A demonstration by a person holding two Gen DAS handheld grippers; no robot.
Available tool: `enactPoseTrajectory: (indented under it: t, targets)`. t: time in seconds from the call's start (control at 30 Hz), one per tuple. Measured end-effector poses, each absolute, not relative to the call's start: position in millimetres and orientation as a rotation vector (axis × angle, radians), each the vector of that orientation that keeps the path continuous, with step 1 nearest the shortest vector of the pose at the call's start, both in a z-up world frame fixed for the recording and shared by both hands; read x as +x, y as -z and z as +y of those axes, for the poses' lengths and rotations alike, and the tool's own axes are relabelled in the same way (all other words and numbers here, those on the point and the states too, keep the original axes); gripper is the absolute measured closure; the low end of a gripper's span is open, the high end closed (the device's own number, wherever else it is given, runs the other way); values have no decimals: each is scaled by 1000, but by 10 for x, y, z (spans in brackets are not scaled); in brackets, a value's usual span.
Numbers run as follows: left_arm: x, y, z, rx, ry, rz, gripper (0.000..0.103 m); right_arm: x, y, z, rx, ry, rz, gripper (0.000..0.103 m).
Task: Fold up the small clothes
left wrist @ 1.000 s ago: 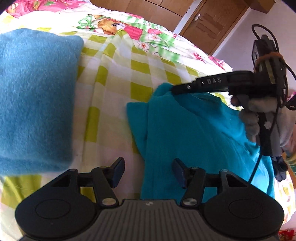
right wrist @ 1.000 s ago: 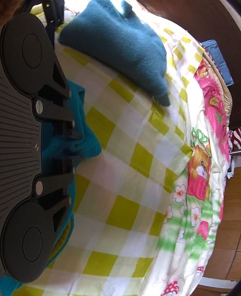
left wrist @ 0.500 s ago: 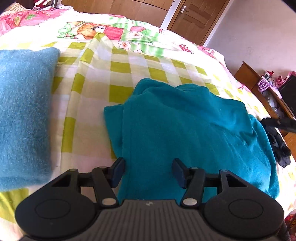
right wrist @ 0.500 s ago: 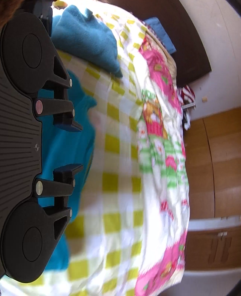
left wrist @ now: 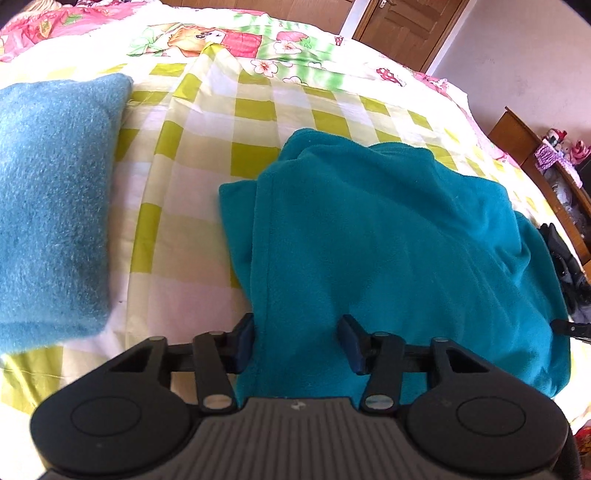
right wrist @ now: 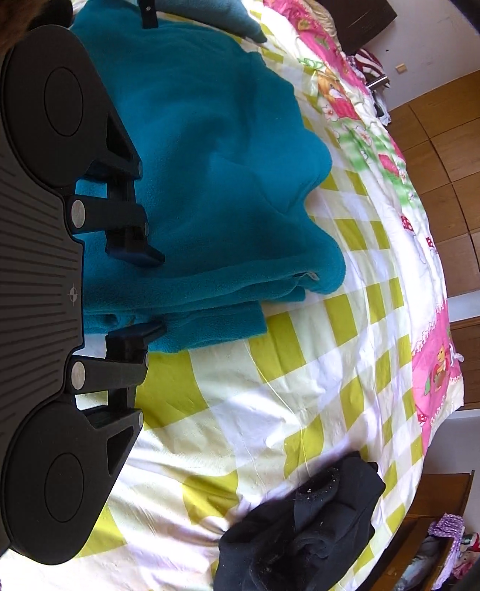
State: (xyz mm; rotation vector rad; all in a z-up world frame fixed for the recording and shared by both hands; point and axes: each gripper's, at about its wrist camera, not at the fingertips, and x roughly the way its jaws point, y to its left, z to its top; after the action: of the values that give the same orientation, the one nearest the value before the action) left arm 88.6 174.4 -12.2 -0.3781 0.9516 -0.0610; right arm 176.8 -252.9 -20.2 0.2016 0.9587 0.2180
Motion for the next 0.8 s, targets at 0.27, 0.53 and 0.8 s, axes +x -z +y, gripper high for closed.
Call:
enactPoseTrajectory:
  t: [0.27,0.53,0.8]
  targets:
    - [755,78,1828,-399,33,939,75,1728,134,-2432,189,-291,930,88]
    - [802,-93,1838,-422,68,901,82,1856,97,-2419,250,-302,944,95]
    - [170,-332,1888,-523,56,864,82,1400,-480,-2428,312,-437,811,96]
